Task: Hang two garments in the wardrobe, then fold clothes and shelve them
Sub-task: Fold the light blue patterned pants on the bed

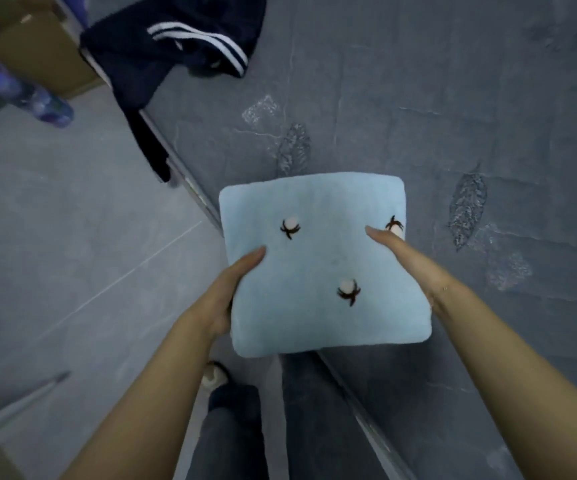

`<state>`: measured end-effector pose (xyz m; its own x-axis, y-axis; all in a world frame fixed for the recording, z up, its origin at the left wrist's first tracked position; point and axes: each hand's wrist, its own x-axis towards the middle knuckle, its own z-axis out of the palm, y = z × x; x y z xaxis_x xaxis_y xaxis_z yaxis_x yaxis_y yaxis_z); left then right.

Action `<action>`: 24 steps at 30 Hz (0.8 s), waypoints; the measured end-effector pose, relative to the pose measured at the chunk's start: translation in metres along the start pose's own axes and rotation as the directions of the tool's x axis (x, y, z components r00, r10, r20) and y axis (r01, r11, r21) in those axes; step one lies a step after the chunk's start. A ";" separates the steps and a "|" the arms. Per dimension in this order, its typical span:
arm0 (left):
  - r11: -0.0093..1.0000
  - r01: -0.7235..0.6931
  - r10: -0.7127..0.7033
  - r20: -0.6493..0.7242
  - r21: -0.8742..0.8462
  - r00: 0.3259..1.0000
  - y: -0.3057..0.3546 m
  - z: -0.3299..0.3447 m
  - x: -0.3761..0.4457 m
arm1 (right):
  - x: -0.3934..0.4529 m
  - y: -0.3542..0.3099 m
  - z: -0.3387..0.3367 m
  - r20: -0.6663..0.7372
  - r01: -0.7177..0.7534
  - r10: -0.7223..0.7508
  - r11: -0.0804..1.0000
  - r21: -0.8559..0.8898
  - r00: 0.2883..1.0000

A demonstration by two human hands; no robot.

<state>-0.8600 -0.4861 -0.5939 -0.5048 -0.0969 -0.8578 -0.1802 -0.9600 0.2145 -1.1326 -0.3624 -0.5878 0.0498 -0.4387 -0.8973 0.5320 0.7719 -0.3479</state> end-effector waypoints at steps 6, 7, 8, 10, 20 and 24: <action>0.951 -0.268 0.249 -0.135 -0.154 0.959 -0.050 -0.067 -0.119 | -0.016 0.002 0.123 0.129 0.026 0.004 0.972 -0.234 0.992; 0.936 -0.320 0.296 -0.165 -0.148 0.941 -0.056 -0.077 -0.145 | -0.023 0.004 0.148 0.159 0.044 0.000 0.960 -0.275 0.987; 0.919 -0.367 0.337 -0.198 -0.143 0.921 -0.062 -0.086 -0.172 | -0.030 0.007 0.175 0.197 0.064 -0.002 0.948 -0.312 0.980; 0.882 -0.449 0.396 -0.287 -0.147 0.872 -0.080 -0.109 -0.233 | -0.049 0.019 0.234 0.268 0.106 -0.003 0.923 -0.370 0.963; 0.498 -0.858 0.482 -0.781 -0.128 0.396 -0.182 -0.178 -0.551 | -0.194 0.108 0.529 0.606 0.278 0.184 0.762 -0.586 0.774; 0.271 -0.956 0.352 -0.913 -0.111 0.206 -0.224 -0.180 -0.645 | -0.260 0.134 0.618 0.726 0.373 0.335 0.686 -0.625 0.600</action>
<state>-0.3417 -0.2556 -0.1726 0.6032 -0.5981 -0.5277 0.5276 -0.1970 0.8263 -0.5518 -0.4296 -0.2332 0.8218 -0.3393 -0.4577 -0.1442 0.6533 -0.7433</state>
